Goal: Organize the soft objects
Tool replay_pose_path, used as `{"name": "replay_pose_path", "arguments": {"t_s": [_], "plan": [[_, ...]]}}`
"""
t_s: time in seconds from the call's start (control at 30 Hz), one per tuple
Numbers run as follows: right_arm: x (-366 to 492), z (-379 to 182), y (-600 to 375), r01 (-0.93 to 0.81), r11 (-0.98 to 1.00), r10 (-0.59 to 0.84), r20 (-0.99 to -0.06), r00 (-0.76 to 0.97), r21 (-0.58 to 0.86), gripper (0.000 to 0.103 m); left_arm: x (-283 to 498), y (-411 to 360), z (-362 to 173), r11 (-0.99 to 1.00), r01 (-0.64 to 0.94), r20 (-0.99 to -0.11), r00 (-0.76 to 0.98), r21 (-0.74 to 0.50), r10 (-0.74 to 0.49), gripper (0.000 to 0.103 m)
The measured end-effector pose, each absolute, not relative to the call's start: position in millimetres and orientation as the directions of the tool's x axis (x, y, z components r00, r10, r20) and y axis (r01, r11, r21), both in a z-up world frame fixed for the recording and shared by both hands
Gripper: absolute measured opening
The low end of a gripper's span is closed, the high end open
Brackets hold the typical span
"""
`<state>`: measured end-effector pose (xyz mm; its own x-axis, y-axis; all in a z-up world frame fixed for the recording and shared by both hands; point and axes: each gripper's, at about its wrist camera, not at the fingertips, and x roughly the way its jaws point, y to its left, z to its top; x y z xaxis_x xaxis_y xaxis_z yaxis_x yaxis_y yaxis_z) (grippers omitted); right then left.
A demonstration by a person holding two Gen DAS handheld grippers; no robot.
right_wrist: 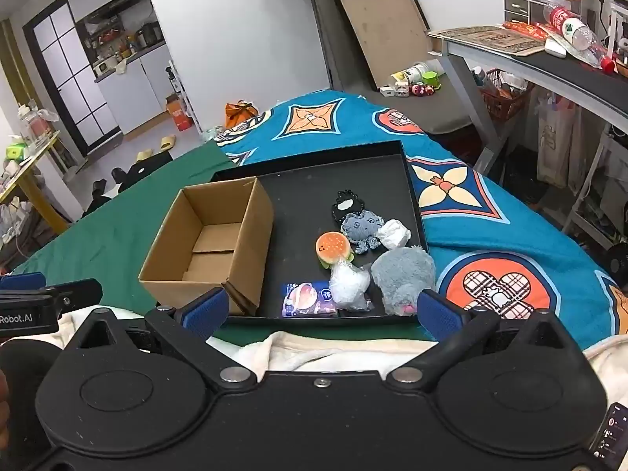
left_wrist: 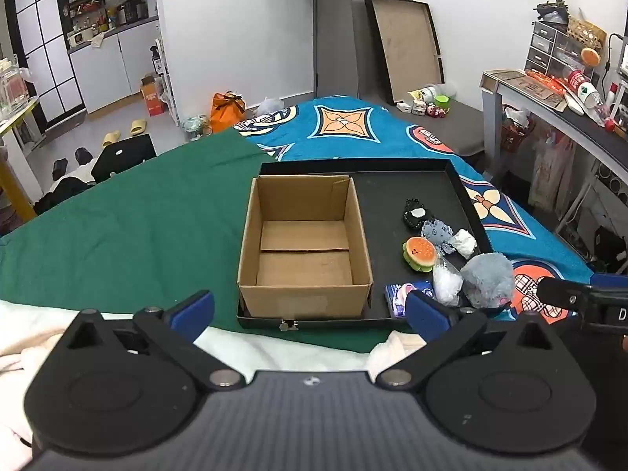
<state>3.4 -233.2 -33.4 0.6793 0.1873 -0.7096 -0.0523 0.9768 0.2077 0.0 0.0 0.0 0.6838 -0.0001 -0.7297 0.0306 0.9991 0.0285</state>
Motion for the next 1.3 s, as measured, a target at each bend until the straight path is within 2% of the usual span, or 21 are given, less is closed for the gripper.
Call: {"name": "replay_pose_path", "arguments": {"t_s": [0.2,1.3], "plan": [[3.9,-37.0,-233.6,-0.05,0.978,0.183,-0.712,0.678,0.204,0.103,5.6,-0.9,-1.2,0.999,0.038,-0.756,0.654,0.012,-0.016,0.103],[-0.5,-30.4,-230.4,-0.042,0.987,0.144,-0.717,0.682,0.158,0.103,-0.1,-3.1,-1.6,0.999,0.052,-0.741,0.671,0.011,-0.027,0.103]]}}
